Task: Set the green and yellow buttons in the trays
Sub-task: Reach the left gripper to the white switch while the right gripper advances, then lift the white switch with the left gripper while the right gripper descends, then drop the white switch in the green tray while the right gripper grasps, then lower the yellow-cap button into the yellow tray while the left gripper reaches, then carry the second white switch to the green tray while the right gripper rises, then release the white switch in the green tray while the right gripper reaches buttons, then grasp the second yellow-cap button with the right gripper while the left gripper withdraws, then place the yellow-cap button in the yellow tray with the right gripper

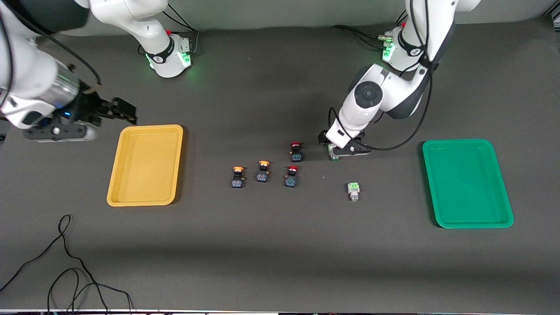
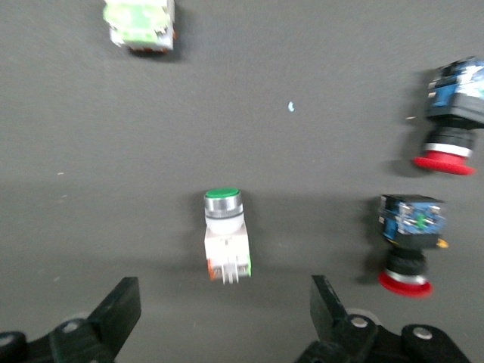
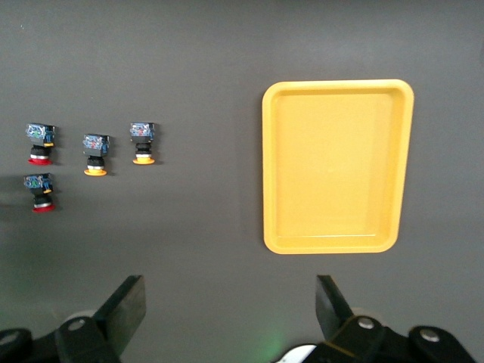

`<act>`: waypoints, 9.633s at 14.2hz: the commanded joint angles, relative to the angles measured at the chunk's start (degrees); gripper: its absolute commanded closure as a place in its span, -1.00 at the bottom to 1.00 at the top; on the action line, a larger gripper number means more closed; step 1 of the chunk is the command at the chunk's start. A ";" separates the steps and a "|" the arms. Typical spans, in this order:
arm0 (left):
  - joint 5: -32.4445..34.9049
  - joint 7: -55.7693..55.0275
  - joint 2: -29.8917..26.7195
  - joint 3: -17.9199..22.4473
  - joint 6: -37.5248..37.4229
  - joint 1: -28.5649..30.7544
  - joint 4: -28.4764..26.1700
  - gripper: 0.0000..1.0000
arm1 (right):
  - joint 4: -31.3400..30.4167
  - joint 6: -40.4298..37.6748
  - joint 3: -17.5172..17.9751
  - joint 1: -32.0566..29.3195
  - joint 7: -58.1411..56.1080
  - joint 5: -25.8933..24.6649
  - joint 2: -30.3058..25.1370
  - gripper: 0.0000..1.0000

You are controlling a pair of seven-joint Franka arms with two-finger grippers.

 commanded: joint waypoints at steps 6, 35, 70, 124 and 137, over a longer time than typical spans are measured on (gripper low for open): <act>6.33 -9.24 6.57 0.86 2.63 -1.96 1.34 -0.27 | -0.21 12.90 -0.28 9.07 11.47 2.29 15.03 -0.99; 11.43 40.07 9.03 1.56 -17.67 41.37 15.49 0.88 | -6.89 43.61 -0.81 17.52 18.50 3.79 33.78 1.00; 15.91 0.61 22.57 -3.62 -16.09 11.40 30.34 0.14 | -36.60 52.30 -24.18 17.51 -13.49 4.05 19.71 -0.98; 1.34 41.04 -17.23 1.44 -61.18 33.41 40.11 -1.00 | 0.05 10.05 -45.77 39.75 -3.60 21.90 23.05 1.00; 0.71 41.21 -21.02 15.62 -58.80 16.32 34.91 -1.00 | -27.87 37.85 -56.44 39.58 -40.45 21.35 24.62 1.00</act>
